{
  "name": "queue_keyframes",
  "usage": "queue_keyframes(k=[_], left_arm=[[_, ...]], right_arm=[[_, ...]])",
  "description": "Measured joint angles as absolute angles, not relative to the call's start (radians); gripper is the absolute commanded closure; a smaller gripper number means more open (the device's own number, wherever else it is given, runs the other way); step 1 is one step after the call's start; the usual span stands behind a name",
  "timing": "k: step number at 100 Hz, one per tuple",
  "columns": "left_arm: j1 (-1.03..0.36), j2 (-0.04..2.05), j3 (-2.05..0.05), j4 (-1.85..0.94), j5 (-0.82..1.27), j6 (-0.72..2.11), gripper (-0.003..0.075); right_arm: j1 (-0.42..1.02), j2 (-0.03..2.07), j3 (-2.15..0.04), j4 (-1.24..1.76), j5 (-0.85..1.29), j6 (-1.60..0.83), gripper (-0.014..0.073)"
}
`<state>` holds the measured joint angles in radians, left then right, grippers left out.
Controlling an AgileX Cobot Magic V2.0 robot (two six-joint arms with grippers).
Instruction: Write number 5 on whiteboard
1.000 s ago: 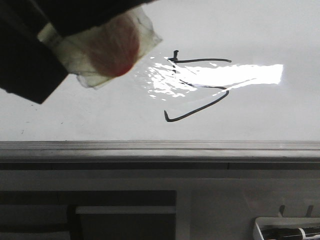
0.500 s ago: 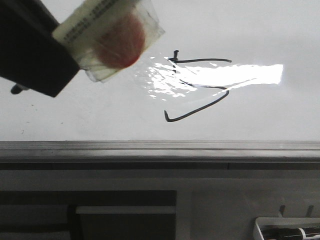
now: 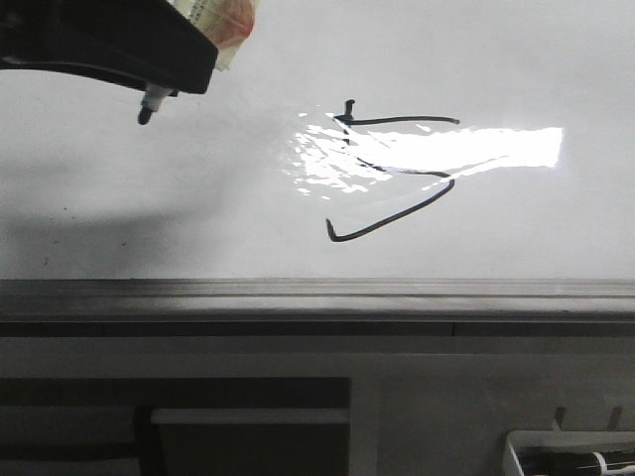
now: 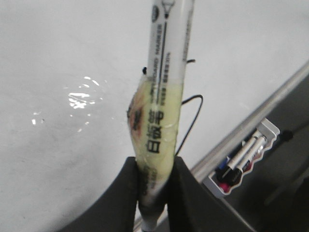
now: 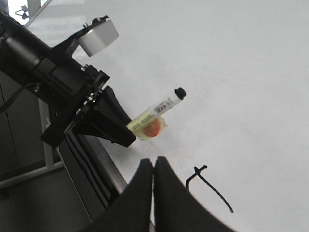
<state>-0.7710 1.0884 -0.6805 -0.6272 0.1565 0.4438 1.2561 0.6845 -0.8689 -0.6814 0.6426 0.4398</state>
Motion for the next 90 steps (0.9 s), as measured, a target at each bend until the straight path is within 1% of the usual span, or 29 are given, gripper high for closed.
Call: queue_keyframes(k=[23, 45, 90], left_arm=[[-0.771, 1.210, -0.680, -0.697, 0.000, 0.411, 0.0741], [-0.771, 1.251, -0.680, -0.764, -0.169, 0.405, 0.0741], [-0.771, 1.312, -0.678, -0.827, -0.182, 0.405, 0.0741]], right_arm=[[1.256, 0.669, -0.869, -0.681, 0.710, 0.467, 0.0650], [1.256, 0.669, -0.869, -0.680, 0.735, 0.485, 0.0650], [1.256, 0.669, -0.869, -0.680, 0.737, 0.489, 0.0650]])
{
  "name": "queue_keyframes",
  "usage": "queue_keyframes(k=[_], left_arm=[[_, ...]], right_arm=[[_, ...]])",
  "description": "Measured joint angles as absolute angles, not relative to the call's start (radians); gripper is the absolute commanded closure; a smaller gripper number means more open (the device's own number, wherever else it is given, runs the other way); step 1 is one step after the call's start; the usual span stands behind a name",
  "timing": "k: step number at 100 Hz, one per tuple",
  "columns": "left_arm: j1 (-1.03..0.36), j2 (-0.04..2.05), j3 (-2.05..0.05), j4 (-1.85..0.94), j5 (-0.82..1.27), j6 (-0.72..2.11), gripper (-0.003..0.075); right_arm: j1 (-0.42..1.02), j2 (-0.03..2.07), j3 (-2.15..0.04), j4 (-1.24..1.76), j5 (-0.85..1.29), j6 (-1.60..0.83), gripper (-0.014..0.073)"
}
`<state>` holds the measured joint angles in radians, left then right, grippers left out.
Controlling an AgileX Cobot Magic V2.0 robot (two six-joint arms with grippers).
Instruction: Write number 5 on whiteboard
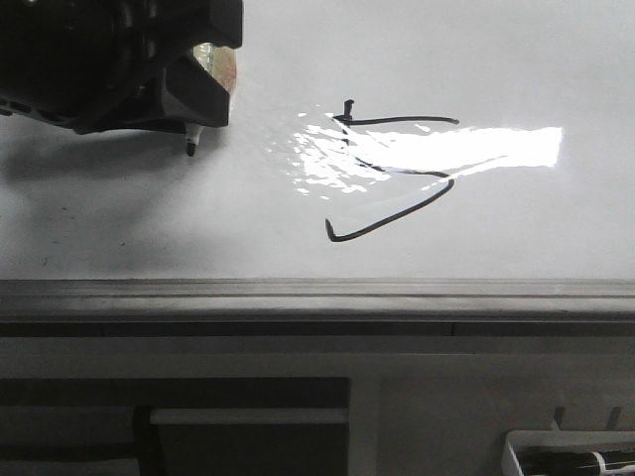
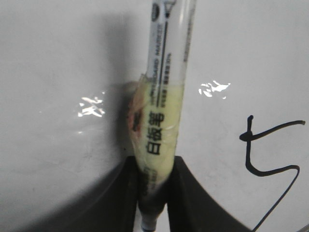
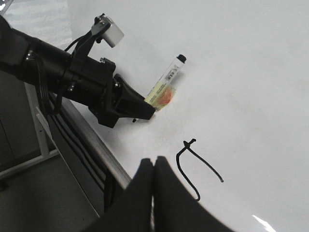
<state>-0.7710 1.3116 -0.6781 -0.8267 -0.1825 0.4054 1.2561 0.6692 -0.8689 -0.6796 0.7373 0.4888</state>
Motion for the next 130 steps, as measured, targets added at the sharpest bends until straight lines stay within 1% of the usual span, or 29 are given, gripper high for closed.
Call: queue_keyframes(k=[40, 47, 50, 57, 69, 76, 83, 101, 106, 113, 118, 123, 130], left_arm=[[-0.777, 1.349, -0.684, -0.815, -0.192, 0.405, 0.0740], [-0.777, 1.349, -0.684, -0.815, -0.192, 0.405, 0.0727], [-0.777, 1.349, -0.684, -0.817, -0.192, 0.405, 0.0712], [-0.777, 1.349, -0.684, -0.832, -0.192, 0.405, 0.0650], [-0.777, 1.351, -0.686, -0.846, -0.192, 0.405, 0.0518], [-0.777, 1.350, -0.688, -0.851, -0.190, 0.405, 0.0472], [-0.782, 1.350, -0.687, -0.851, -0.190, 0.405, 0.0453], [-0.783, 1.351, -0.688, -0.851, -0.190, 0.405, 0.0451], [-0.783, 1.351, -0.688, -0.851, -0.190, 0.405, 0.0430], [-0.785, 1.351, -0.689, -0.851, -0.186, 0.405, 0.0351], [-0.787, 1.351, -0.689, -0.851, -0.187, 0.405, 0.0272], [-0.789, 1.351, -0.691, -0.851, -0.184, 0.405, 0.0212], [-0.792, 1.349, -0.693, -0.847, -0.179, 0.405, 0.0159]], right_arm=[[1.256, 0.669, -0.869, -0.680, 0.739, 0.489, 0.0650], [1.256, 0.669, -0.869, -0.680, 0.741, 0.489, 0.0650], [1.256, 0.669, -0.869, -0.680, 0.741, 0.489, 0.0650], [1.256, 0.669, -0.869, -0.680, 0.742, 0.489, 0.0650], [1.256, 0.669, -0.869, -0.680, 0.743, 0.489, 0.0650], [1.256, 0.669, -0.869, -0.680, 0.745, 0.489, 0.0650], [1.256, 0.669, -0.869, -0.680, 0.745, 0.489, 0.0650], [1.256, 0.669, -0.869, -0.680, 0.745, 0.489, 0.0650], [1.256, 0.669, -0.869, -0.680, 0.745, 0.489, 0.0650], [1.256, 0.669, -0.869, -0.680, 0.745, 0.489, 0.0650], [1.256, 0.669, -0.869, -0.680, 0.745, 0.489, 0.0650], [1.256, 0.669, -0.869, -0.680, 0.745, 0.489, 0.0650], [1.256, 0.669, -0.869, -0.680, 0.745, 0.489, 0.0650]])
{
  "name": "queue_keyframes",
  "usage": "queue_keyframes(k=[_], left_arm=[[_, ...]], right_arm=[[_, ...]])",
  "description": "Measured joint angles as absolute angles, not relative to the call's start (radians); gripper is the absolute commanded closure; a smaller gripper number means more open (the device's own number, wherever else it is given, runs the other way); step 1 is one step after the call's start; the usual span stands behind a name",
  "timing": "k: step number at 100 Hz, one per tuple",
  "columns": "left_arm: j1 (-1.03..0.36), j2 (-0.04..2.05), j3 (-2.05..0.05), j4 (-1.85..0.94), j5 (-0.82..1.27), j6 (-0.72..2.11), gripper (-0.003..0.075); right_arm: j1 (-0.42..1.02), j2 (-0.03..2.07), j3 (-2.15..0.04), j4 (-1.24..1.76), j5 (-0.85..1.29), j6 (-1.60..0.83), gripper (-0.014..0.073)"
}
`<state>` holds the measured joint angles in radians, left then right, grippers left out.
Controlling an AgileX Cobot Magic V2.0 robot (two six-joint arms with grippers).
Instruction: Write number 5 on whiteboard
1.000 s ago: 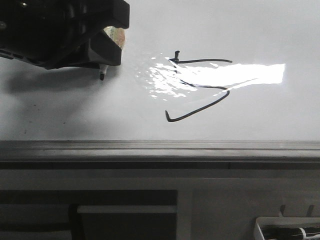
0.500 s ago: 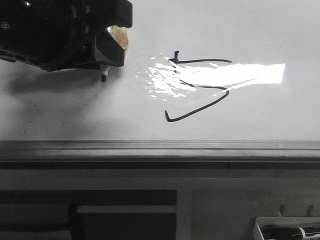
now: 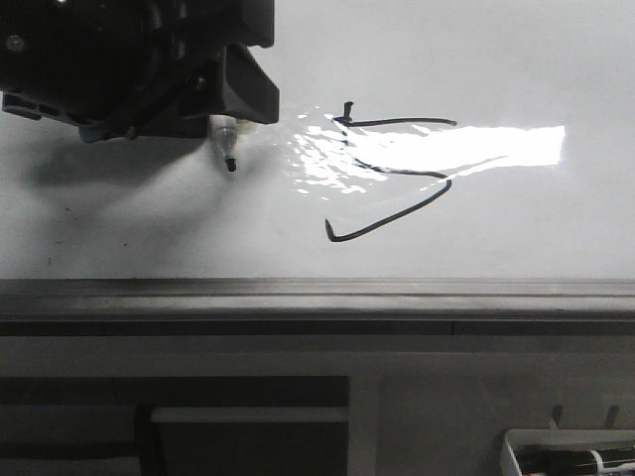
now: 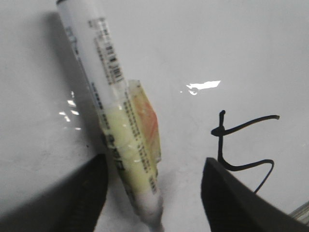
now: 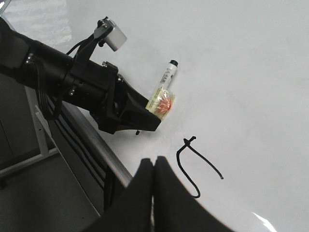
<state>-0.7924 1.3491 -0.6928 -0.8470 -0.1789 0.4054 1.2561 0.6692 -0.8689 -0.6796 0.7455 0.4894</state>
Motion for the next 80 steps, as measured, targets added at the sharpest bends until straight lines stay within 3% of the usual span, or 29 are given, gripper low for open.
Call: queue_keyframes(k=[25, 39, 53, 66, 80], left_arm=[[-0.793, 1.267, -0.682, -0.865, -0.167, 0.405, 0.0148], [-0.831, 1.081, -0.670, -0.830, -0.106, 0.415, 0.0206], [-0.863, 0.847, -0.660, -0.711, -0.010, 0.432, 0.0431], [-0.861, 0.646, -0.596, -0.631, 0.092, 0.431, 0.0742], [-0.855, 0.473, -0.487, -0.590, 0.174, 0.431, 0.0741]], right_arm=[[1.256, 0.660, -0.869, -0.694, 0.774, 0.489, 0.0650], [1.256, 0.589, -0.843, -0.727, 0.801, 0.504, 0.0650], [1.256, 0.440, -0.747, -0.831, 0.818, 0.600, 0.0650], [1.256, 0.279, -0.615, -0.883, 0.848, 0.636, 0.0650], [1.255, 0.139, -0.510, -0.879, 0.857, 0.656, 0.0657]])
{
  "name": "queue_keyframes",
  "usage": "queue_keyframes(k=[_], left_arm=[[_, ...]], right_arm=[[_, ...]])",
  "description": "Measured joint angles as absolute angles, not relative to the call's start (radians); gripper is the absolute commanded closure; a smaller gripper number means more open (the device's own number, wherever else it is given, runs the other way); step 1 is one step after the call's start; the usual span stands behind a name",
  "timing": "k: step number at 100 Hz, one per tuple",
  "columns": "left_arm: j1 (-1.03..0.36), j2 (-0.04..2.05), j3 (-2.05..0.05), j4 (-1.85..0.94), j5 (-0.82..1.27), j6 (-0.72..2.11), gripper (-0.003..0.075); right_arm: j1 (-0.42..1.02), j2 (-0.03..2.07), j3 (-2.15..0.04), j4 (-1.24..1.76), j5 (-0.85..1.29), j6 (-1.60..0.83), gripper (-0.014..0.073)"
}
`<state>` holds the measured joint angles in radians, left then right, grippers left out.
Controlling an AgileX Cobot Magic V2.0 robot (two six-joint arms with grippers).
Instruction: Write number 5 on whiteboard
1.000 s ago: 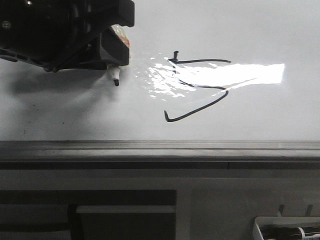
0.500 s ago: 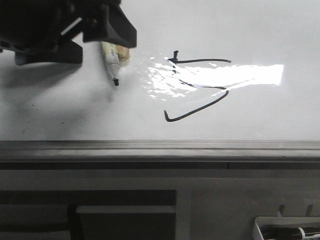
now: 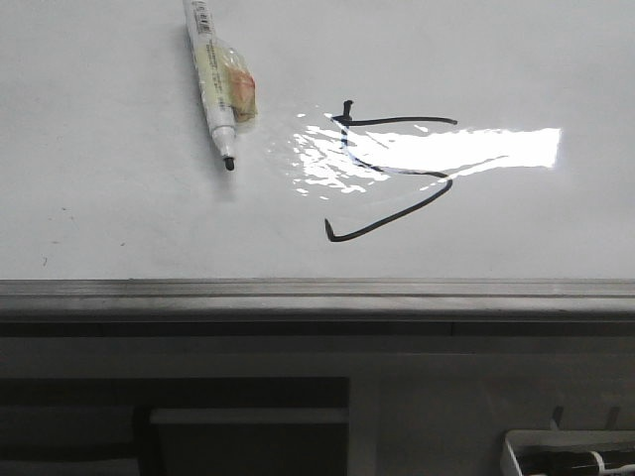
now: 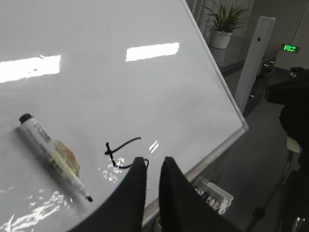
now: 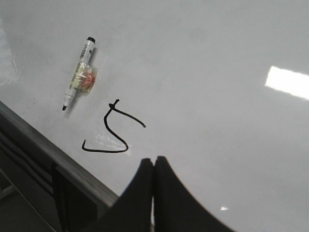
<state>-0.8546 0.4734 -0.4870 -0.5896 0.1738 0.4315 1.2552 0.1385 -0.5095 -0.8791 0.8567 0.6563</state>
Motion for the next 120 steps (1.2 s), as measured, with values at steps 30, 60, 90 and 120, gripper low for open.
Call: queue_keyframes(k=[30, 60, 90, 120], left_arm=[[-0.853, 0.306, -0.380, -0.585, 0.203, 0.432, 0.0741], [-0.853, 0.306, -0.368, -0.585, 0.206, 0.434, 0.0741], [-0.768, 0.264, -0.331, -0.347, 0.147, 0.435, 0.0741], [-0.334, -0.001, -0.121, -0.165, 0.152, 0.362, 0.0741]], right_arm=[[1.255, 0.043, -0.474, -0.876, 0.857, 0.662, 0.0656], [1.255, 0.042, -0.474, -0.876, 0.857, 0.662, 0.0656], [1.255, 0.042, -0.474, -0.876, 0.857, 0.664, 0.0656], [1.255, 0.042, -0.474, -0.876, 0.861, 0.664, 0.0656]])
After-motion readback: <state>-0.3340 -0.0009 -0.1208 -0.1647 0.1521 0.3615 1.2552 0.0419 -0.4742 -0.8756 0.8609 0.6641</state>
